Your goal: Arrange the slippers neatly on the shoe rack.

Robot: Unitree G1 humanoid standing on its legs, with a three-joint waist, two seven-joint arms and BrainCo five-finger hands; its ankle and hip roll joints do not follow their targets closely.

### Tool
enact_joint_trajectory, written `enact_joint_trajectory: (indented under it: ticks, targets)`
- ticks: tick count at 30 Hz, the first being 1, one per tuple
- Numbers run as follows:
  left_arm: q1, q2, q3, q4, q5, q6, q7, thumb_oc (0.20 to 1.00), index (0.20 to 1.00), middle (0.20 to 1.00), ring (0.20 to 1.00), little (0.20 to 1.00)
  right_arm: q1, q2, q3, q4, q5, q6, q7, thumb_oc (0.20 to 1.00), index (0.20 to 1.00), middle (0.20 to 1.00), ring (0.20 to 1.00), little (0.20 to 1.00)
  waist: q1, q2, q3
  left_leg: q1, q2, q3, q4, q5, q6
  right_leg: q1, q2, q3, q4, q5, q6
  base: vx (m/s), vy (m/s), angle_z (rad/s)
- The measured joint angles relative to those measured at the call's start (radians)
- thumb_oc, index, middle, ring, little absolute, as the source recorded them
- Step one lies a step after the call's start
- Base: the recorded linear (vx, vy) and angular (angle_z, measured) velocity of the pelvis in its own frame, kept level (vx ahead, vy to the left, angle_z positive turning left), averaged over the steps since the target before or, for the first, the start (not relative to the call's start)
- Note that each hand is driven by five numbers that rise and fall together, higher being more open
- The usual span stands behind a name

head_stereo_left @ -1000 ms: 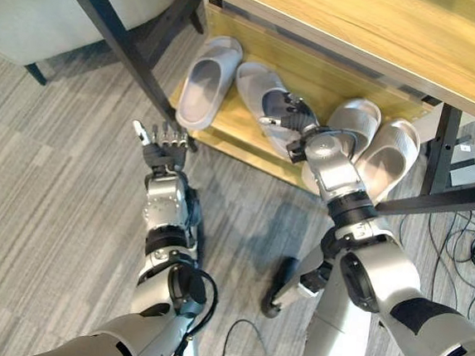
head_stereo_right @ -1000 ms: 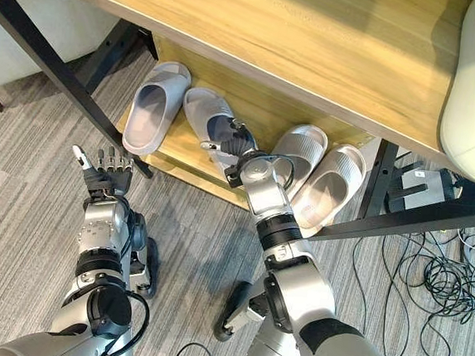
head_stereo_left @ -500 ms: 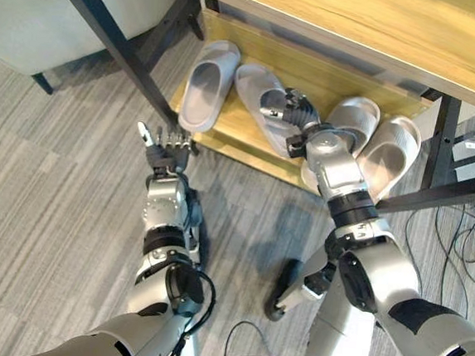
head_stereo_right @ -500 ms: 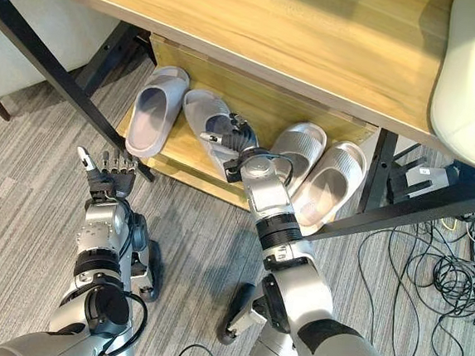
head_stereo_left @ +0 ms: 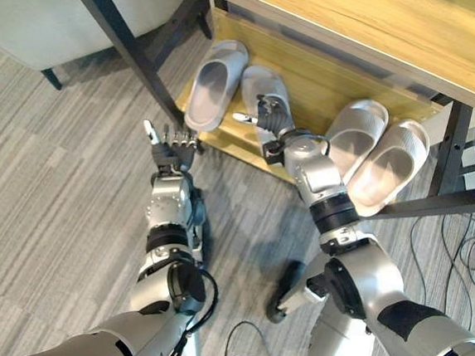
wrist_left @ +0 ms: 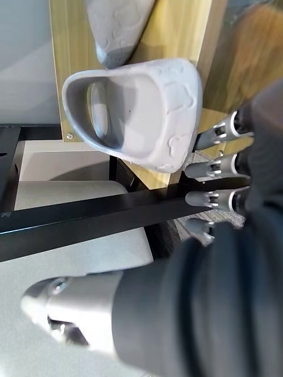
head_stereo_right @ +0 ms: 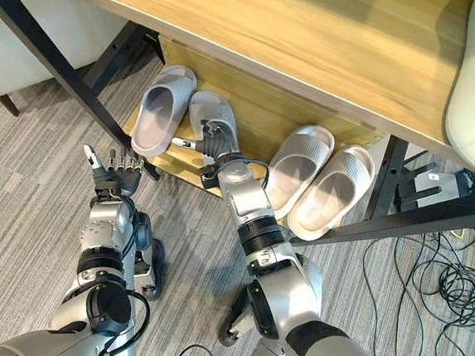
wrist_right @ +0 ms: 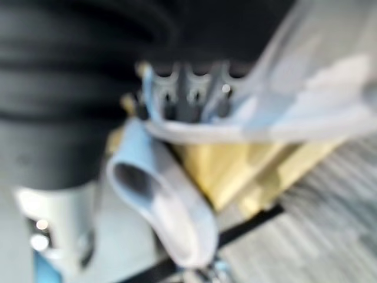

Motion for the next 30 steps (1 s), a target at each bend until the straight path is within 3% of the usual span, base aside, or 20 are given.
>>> enact_joint_trajectory:
  ticks: [15,21,30]
  targets:
    - [-0.002,-0.002,-0.061,-0.003,0.000,-0.004,0.029,1.000,1.000,1.000,1.000,1.000,-0.094,-0.056,0.005,0.174,0.037,-0.091,-0.049,1.000,1.000,1.000,1.000,1.000,0.022,-0.014,0.007,-0.003,-0.003,-0.004,0.006,0.000,0.000,0.000,-0.004,0.001,0.013,0.000,0.000,0.00,0.000,0.00]
    - [0.004,0.003,-0.078,-0.003,0.000,-0.003,0.028,1.000,1.000,1.000,1.000,1.000,-0.098,-0.121,0.017,0.210,0.028,-0.131,-0.031,1.000,1.000,1.000,1.000,1.000,0.021,-0.013,0.007,-0.003,-0.003,-0.006,0.014,-0.001,-0.001,0.000,-0.004,0.004,0.025,0.000,0.000,0.00,0.000,0.00]
    - [0.010,0.005,-0.090,-0.002,0.023,-0.003,0.007,1.000,1.000,1.000,1.000,1.000,-0.121,-0.144,0.021,0.251,0.032,-0.176,0.030,1.000,1.000,1.000,1.000,1.000,0.022,-0.011,0.007,-0.003,-0.003,-0.005,0.014,-0.003,-0.006,-0.001,-0.005,0.007,0.029,0.000,0.001,0.00,0.000,0.00]
